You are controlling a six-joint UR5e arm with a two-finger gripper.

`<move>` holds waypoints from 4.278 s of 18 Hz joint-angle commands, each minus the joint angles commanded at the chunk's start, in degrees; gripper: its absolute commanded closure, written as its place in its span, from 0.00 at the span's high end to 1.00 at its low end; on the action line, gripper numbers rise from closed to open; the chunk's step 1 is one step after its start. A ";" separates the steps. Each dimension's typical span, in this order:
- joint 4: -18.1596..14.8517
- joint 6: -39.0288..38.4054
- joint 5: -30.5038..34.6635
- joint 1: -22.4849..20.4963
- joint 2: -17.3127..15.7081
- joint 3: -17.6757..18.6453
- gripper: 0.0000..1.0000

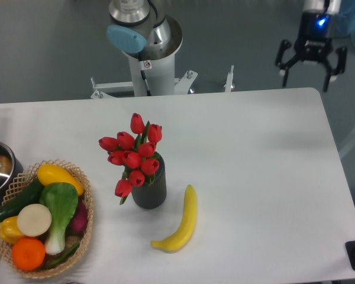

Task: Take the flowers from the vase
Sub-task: 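Move the open gripper down toward the red tulip stems above the vase, then close the gripper around the tulip stems just above the vase rim, then lift the gripped tulips straight up out of the black vase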

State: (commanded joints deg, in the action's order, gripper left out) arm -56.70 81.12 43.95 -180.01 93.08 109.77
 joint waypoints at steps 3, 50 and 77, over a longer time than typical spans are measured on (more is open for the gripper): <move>2.56 2.62 -1.41 1.76 -0.09 1.68 1.00; 6.43 4.13 -18.63 27.43 8.08 7.39 1.00; 6.78 4.22 -23.03 28.31 11.16 4.93 0.47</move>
State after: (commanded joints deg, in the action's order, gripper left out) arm -49.92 85.34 20.92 -151.70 104.24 114.70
